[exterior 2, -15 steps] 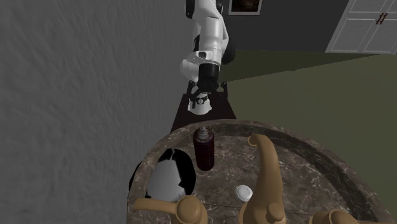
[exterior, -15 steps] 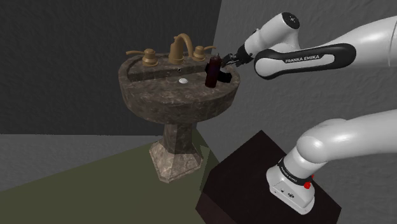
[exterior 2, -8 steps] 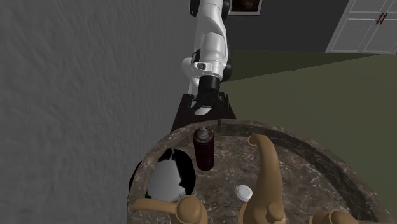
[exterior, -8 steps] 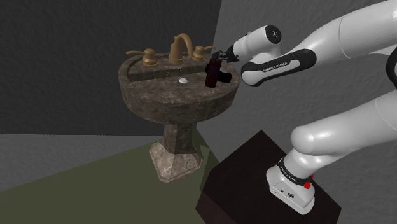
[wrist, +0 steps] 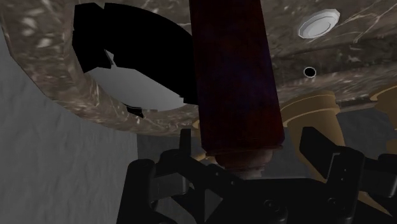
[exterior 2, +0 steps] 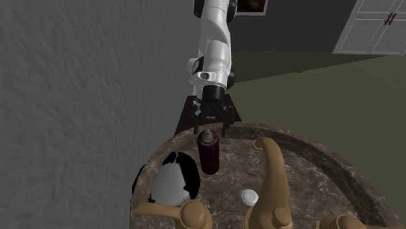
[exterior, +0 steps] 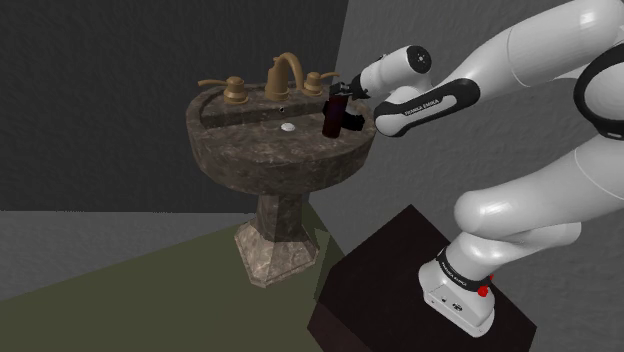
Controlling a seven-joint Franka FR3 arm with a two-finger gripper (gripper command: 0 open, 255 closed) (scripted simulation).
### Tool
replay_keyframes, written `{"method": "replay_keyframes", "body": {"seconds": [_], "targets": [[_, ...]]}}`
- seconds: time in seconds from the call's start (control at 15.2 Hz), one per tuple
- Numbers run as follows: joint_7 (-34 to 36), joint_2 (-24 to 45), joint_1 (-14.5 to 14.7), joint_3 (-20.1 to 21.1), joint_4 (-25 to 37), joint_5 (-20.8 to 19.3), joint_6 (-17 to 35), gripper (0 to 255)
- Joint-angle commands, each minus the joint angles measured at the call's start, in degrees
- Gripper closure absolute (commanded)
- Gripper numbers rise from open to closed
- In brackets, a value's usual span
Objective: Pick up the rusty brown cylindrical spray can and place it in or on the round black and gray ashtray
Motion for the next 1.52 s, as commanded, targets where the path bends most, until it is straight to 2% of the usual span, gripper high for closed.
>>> {"method": "replay_keyframes", "body": {"seconds": [0.0, 0.26, 0.33, 0.92, 1.19, 1.45], "targets": [[0.1, 0.1, -0.3, 0.2, 0.1, -0.1, 0.1, 0], [0.1, 0.1, -0.2, 0.2, 0.1, -0.1, 0.1, 0], [0.1, 0.1, -0.2, 0.2, 0.1, -0.1, 0.1, 255], [0.1, 0.1, -0.3, 0.2, 0.1, -0.1, 0.1, 255], [-3.1, -1.0, 7.6, -7.0, 1.2, 2.7, -3.4, 255], [-6.1, -2.4, 12.8, -11.6, 2.6, 5.6, -6.7, 255]]}}
